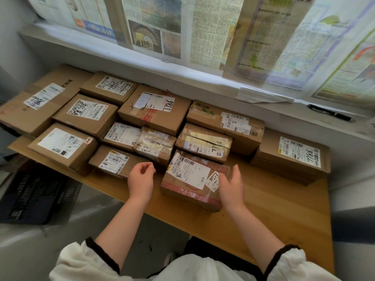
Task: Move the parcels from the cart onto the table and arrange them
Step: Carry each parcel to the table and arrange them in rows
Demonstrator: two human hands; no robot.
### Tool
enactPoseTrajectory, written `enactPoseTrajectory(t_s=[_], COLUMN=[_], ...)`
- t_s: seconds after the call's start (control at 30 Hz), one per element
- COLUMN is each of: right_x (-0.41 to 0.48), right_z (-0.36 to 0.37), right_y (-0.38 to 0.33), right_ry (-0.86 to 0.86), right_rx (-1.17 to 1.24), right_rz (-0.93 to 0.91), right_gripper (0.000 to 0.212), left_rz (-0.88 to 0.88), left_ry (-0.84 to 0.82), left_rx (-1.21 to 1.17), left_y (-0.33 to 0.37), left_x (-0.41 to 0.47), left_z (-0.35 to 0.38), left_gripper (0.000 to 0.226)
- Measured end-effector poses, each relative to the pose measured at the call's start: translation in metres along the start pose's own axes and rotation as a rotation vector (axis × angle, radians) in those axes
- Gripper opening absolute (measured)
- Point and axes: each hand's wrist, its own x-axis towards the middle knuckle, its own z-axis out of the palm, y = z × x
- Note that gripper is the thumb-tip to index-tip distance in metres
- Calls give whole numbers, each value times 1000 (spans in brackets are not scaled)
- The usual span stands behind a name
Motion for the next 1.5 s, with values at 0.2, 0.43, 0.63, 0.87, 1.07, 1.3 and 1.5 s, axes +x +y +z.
enactPoseTrajectory(t_s=[0.2,0.43,0.63,0.87,1.07,1.3,1.5], right_x=[-24,-35,-35,-22,-3,4,-17], right_z=[36,57,54,67,101,147,209], right_y=[-9,-7,-10,-29,-64,-98,-125], right_ry=[-200,-354,-378,-384,-329,-462,-545], right_rx=[-366,-520,-549,-841,-1107,-1317,-1367], right_rz=[-365,-382,-395,-645,-795,-932,-1010], right_gripper=[63,63,61,67,75,81,80], left_rz=[83,21,1,429,240,61,-144], left_ry=[-169,-166,-151,27,85,236,309], left_rx=[-39,-7,-37,635,1010,1073,1058], left_y=[16,4,3,11,12,-4,-35], left_x=[-12,-15,-13,-8,9,12,15], left_z=[-9,-30,-37,-51,-84,-138,-213], left_gripper=[13,16,16,53,81,79,77])
